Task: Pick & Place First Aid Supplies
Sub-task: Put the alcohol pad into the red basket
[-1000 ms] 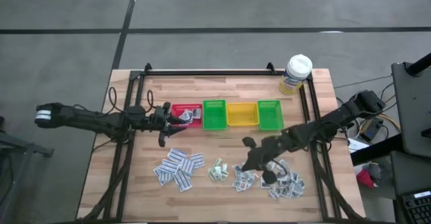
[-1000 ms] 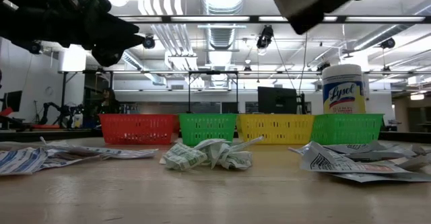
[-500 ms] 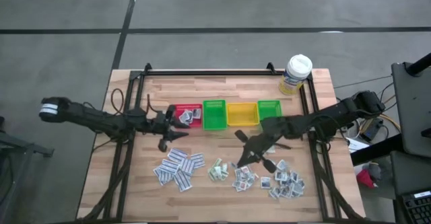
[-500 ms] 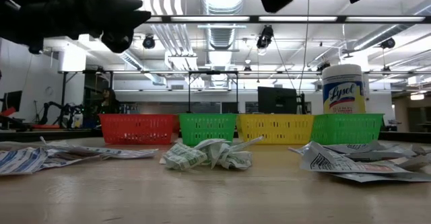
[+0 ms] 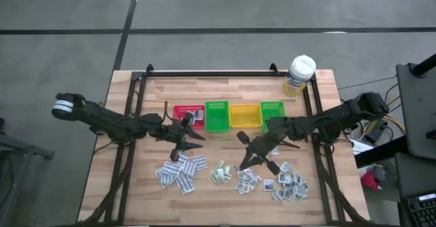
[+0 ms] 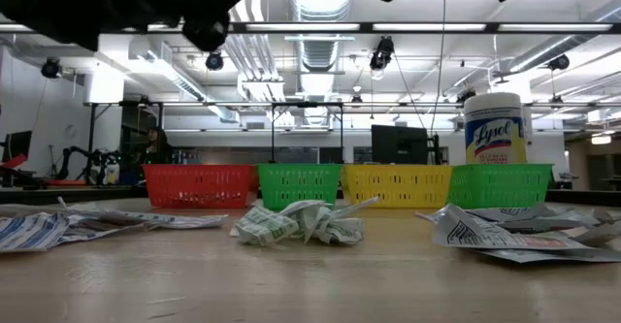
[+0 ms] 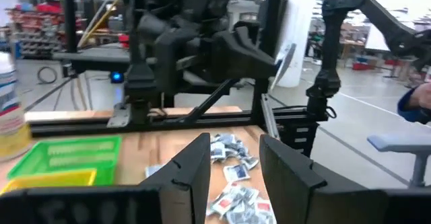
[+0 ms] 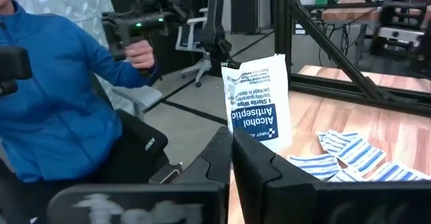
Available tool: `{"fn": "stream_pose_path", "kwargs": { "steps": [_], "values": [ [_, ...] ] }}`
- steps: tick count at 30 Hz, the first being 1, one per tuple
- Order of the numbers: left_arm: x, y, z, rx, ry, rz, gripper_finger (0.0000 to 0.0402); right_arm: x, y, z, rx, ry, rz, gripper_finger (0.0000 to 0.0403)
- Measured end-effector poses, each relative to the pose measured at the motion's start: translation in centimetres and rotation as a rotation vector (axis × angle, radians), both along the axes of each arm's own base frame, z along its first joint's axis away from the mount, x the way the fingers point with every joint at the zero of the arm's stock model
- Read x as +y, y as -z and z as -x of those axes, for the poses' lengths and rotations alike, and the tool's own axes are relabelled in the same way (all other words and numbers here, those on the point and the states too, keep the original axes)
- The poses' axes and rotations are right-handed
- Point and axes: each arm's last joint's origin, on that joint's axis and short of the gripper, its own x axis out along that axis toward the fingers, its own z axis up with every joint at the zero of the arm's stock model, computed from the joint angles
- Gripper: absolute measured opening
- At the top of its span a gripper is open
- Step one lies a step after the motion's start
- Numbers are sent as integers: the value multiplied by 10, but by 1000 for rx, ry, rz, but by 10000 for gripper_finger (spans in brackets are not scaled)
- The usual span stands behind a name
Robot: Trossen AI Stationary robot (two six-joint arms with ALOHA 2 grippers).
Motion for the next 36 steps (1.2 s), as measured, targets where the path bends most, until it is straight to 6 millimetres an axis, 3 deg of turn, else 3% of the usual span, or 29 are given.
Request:
{"fn": "stream_pose_path", "kwargs": {
  "steps": [18, 28, 36],
  "values": [
    [-15, -13, -66, 7, 150, -47, 124, 1, 1, 1, 5, -4, -2, 8],
    [-21, -21, -90, -22, 220, -59, 124, 1, 1, 1, 5, -3, -2, 8],
    [-23, -22, -95, -24, 237, -63, 124, 1, 1, 1, 6, -3, -2, 8]
  ]
}}
